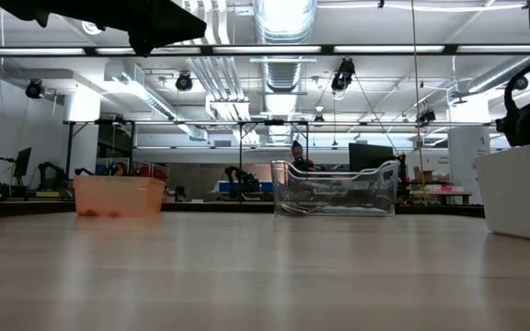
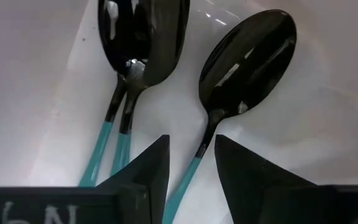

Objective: Sort silverware by color (type)
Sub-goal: Adjust the blue spoon on the white bin

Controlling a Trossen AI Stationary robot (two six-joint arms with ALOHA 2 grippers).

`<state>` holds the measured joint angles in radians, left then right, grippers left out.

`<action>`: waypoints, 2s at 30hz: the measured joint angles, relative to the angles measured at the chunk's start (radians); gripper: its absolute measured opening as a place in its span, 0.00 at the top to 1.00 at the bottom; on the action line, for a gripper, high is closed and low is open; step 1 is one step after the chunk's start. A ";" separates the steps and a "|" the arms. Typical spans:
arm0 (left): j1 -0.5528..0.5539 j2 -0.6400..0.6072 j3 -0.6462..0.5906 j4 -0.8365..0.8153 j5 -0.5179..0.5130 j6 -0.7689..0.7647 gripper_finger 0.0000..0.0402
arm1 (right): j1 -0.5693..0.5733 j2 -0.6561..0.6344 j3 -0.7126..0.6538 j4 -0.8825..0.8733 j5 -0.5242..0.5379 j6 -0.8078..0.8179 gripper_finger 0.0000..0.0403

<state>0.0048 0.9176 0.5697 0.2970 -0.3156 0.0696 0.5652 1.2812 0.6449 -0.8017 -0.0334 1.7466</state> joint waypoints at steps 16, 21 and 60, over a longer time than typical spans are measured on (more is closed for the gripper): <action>0.000 0.000 0.002 0.001 0.000 0.000 0.79 | 0.000 0.022 0.002 0.001 -0.008 0.011 0.92; 0.000 0.000 0.002 0.001 0.000 0.000 0.79 | 0.000 0.021 0.001 0.003 -0.011 0.021 0.97; 0.000 0.001 0.000 0.000 0.000 0.000 0.79 | -0.001 -0.073 0.102 -0.068 0.004 0.136 0.98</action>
<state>0.0048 0.9184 0.5697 0.2974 -0.3153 0.0696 0.5644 1.2083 0.7471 -0.8701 -0.0299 1.8827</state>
